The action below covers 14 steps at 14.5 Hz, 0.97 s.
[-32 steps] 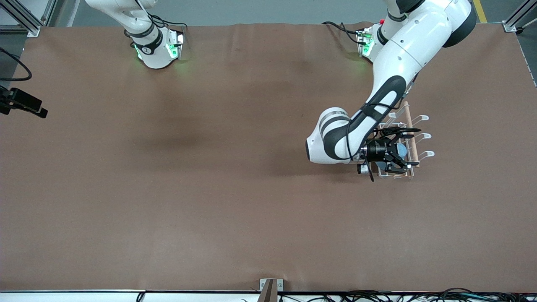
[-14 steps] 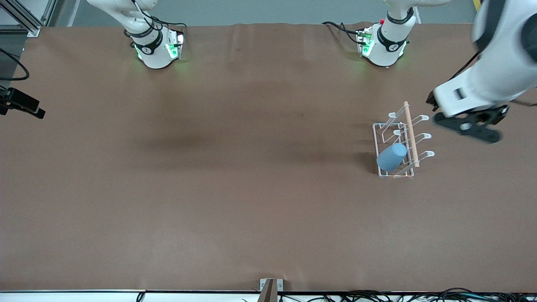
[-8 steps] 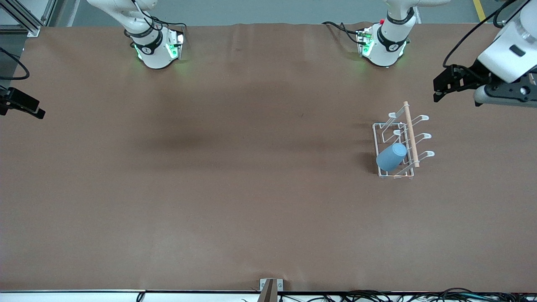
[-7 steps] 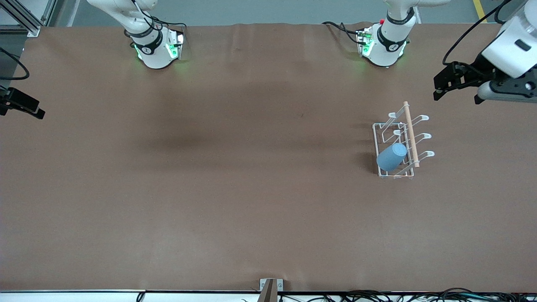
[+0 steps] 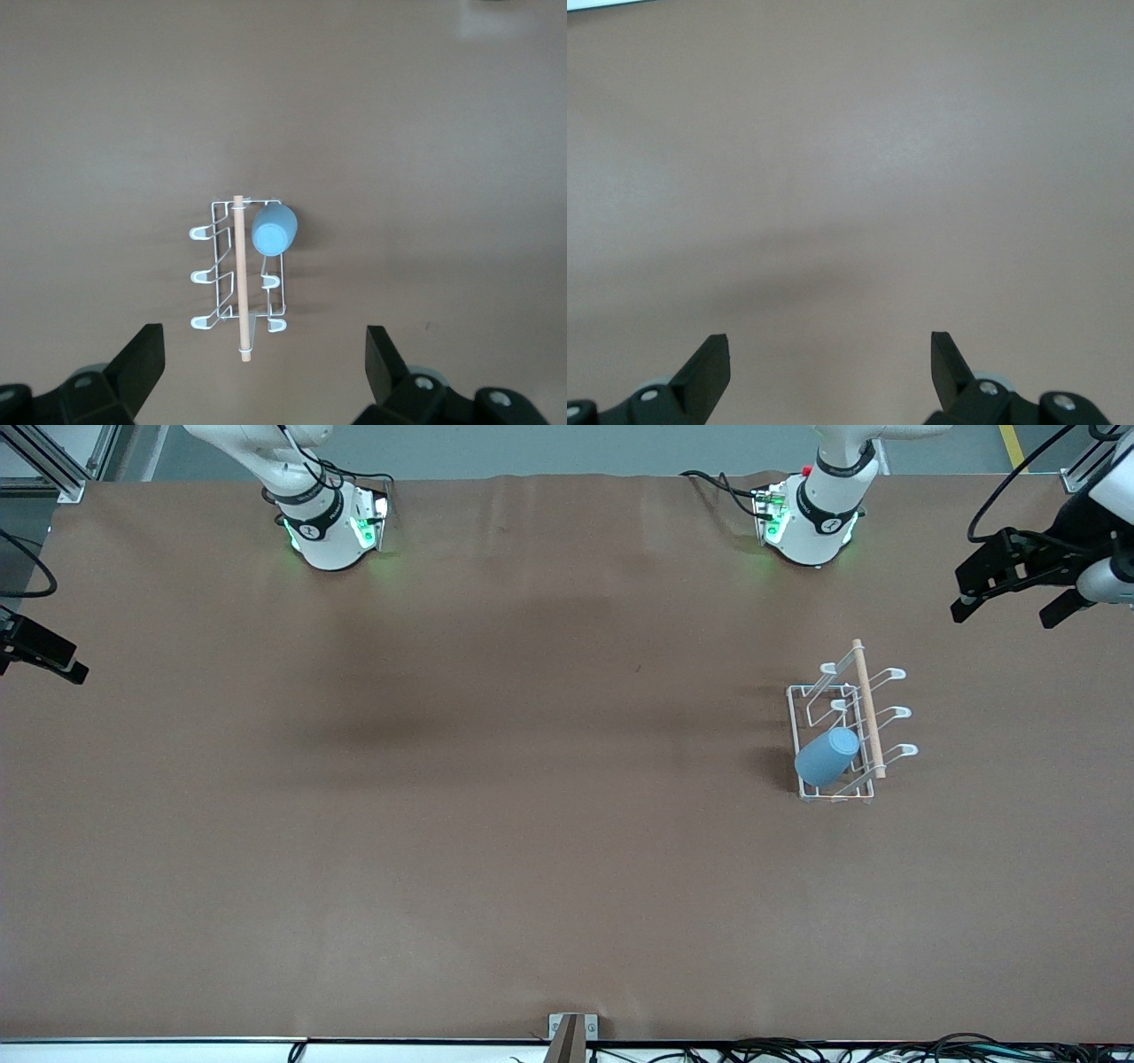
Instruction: Hang cup on cup holder
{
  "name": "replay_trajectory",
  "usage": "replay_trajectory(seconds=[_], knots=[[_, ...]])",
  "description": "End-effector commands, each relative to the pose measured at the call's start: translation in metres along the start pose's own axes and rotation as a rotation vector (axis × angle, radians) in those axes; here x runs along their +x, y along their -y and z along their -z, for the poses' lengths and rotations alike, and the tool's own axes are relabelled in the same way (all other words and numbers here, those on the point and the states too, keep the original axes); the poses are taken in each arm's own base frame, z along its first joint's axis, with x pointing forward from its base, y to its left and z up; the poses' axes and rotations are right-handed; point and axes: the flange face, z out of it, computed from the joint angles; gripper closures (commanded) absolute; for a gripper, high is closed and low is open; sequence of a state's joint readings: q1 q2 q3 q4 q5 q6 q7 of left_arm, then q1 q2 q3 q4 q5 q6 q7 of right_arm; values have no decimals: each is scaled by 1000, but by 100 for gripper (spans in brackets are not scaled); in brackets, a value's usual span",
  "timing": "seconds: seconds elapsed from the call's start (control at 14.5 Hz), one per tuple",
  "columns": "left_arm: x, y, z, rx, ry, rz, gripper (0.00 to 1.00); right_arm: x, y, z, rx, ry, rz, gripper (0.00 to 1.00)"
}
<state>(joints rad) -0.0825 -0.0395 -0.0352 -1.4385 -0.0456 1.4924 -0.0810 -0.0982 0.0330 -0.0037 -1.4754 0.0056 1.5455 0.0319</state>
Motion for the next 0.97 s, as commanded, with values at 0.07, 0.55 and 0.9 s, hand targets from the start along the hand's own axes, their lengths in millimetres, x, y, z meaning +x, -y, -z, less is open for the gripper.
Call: replay_trajectory(seconds=[0.07, 0.55, 0.9], knots=[[-2, 11, 1, 35, 3, 12, 0, -4, -6, 4, -5, -12, -24, 0], [-2, 14, -6, 47, 19, 16, 0, -4, -5, 4, -4, -12, -24, 0], [1, 11, -19, 50, 55, -18, 0, -6, -7, 3, -3, 0, -26, 0]])
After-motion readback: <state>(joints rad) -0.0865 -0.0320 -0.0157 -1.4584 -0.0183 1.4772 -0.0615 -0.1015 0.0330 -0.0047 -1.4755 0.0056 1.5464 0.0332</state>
